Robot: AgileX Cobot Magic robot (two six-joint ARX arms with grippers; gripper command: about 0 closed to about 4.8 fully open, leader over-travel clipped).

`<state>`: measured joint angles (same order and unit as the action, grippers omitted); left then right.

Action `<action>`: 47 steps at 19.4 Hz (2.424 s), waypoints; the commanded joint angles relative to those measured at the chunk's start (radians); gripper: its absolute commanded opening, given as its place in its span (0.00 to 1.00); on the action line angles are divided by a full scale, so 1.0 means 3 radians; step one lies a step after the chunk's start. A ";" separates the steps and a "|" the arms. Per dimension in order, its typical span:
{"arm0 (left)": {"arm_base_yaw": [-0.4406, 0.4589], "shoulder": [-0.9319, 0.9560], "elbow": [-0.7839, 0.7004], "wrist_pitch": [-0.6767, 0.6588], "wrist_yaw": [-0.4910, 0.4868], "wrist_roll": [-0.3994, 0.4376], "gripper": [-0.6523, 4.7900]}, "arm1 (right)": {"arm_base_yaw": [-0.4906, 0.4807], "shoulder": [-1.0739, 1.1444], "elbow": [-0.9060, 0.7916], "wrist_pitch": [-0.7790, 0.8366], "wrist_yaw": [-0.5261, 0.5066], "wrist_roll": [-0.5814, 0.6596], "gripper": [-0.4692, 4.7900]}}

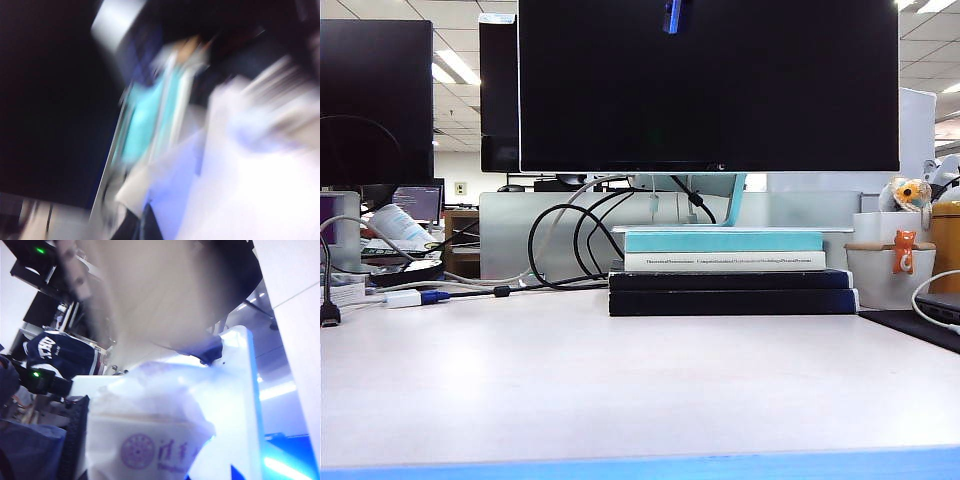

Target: Pick up a packet of tissues from the table with the left hand, then take a tissue from it with the right hand.

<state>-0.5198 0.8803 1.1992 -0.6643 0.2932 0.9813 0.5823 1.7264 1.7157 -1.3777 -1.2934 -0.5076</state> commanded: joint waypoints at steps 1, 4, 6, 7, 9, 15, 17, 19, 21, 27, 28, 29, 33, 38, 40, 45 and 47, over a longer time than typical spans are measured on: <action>0.0000 -0.0009 0.0020 0.0027 -0.0463 -0.0487 0.11 | 0.0006 -0.0023 0.0009 0.0014 0.0348 -0.0155 0.31; 0.0001 -0.0005 -0.0008 0.0027 -0.0612 -0.0880 0.11 | 0.0006 -0.0024 0.0009 0.0029 0.0746 -0.0155 0.31; 0.0003 0.0001 -0.0050 0.0028 -0.0759 -0.1260 0.11 | 0.0006 -0.0029 0.0009 0.0158 0.0769 -0.0154 0.25; 0.0003 0.0000 -0.0106 0.0031 -0.0762 -0.1461 0.11 | 0.0006 -0.0034 0.0010 0.0266 0.0879 -0.0151 0.17; 0.0018 -0.0004 -0.0221 0.0045 -0.0764 -0.1670 0.11 | 0.0006 -0.0036 0.0009 0.0369 0.1048 -0.0113 0.17; 0.0367 -0.0052 -0.0853 0.0587 -0.0660 -0.2082 0.11 | 0.0006 -0.0060 0.0009 0.0638 0.1738 0.0069 0.16; 0.0614 -0.0070 -0.0992 0.0791 -0.0263 -0.2255 0.11 | 0.0006 -0.0088 0.0010 0.0790 0.1957 0.0173 0.10; 0.0896 -0.0070 -0.1047 0.0879 0.0023 -0.2340 0.11 | 0.0005 -0.0142 0.0009 0.0936 0.2179 0.0273 0.10; 0.1151 -0.0070 -0.1083 0.0954 0.0268 -0.2351 0.11 | 0.0005 -0.0200 0.0009 0.1076 0.2441 0.0395 0.09; 0.1610 -0.0137 -0.1404 0.1316 0.0619 -0.2583 0.11 | 0.0004 -0.0308 0.0004 0.1427 0.3015 0.0710 0.09; 0.1658 -0.0163 -0.1489 0.1394 0.0622 -0.2604 0.11 | 0.0003 -0.0326 0.0003 0.1497 0.3176 0.0762 0.09; 0.1703 -0.0211 -0.1563 0.1428 0.0614 -0.2654 0.11 | 0.0003 -0.0406 -0.0045 0.1692 0.3447 0.0896 0.09; 0.1701 -0.0286 -0.1579 0.1456 0.0596 -0.2661 0.11 | -0.0003 -0.0726 -0.0277 0.2108 0.3663 0.1021 0.09; 0.1701 -0.0551 -0.1835 0.1653 0.0621 -0.2879 0.11 | 0.0000 -0.1568 -0.1202 0.2621 0.3984 0.1232 0.09; 0.1701 -0.0765 -0.2132 0.1937 0.0618 -0.2991 0.11 | -0.0001 -0.1953 -0.1764 0.3070 0.4093 0.1446 0.09; 0.1701 -0.0947 -0.2604 0.2485 0.0521 -0.3334 0.11 | 0.0019 -0.2767 -0.3335 0.4798 0.4681 0.1706 0.09; 0.1703 -0.0947 -0.2739 0.2672 0.0512 -0.3424 0.11 | 0.0018 -0.2841 -0.3675 0.4959 0.4864 0.1734 0.09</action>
<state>-0.0097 0.5972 0.3882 0.0834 0.4511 -0.0242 0.5873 0.8715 0.6399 0.0696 0.1337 0.0002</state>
